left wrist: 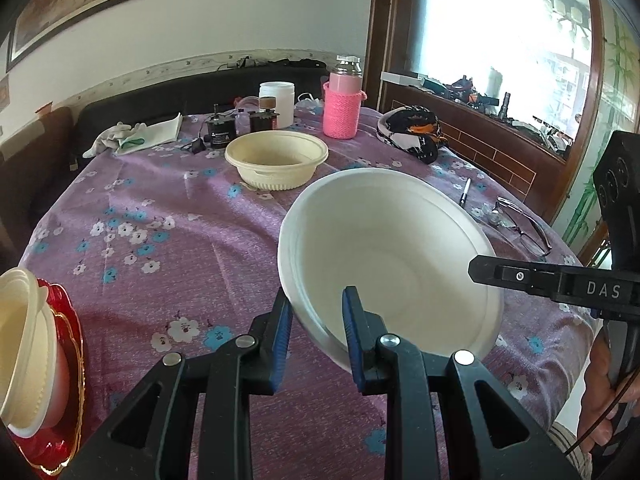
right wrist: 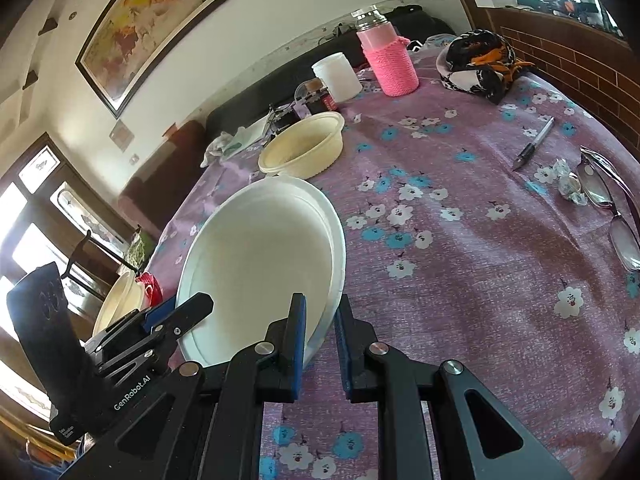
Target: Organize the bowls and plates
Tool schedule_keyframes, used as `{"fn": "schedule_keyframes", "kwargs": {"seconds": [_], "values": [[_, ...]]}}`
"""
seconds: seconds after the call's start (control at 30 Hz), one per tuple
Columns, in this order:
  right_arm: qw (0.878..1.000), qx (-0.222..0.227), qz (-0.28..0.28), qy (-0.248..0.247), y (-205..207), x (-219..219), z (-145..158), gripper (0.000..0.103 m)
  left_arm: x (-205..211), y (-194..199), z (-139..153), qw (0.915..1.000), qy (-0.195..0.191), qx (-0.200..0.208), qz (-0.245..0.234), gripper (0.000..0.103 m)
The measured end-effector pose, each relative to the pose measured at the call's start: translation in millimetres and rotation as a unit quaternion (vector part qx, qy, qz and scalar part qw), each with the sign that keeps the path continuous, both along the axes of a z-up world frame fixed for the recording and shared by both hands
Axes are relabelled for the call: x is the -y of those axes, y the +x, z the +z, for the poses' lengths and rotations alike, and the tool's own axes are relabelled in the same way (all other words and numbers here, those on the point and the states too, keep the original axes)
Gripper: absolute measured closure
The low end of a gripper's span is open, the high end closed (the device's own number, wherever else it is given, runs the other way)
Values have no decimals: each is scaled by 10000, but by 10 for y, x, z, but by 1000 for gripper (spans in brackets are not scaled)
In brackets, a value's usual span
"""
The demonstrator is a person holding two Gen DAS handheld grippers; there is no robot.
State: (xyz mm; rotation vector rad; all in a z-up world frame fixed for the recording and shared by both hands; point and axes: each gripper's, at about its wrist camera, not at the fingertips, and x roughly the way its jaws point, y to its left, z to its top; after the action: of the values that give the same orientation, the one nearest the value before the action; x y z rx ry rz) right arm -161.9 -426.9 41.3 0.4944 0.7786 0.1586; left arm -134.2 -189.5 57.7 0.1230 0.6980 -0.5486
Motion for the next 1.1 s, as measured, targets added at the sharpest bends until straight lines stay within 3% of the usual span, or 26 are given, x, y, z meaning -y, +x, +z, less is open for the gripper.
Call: {"fn": "schedule_keyframes", "kwargs": {"seconds": [1.1], "values": [[9992,107,308,-220,148,-362,166,87,-401,0,120,9987,-312,88,386,78]]}}
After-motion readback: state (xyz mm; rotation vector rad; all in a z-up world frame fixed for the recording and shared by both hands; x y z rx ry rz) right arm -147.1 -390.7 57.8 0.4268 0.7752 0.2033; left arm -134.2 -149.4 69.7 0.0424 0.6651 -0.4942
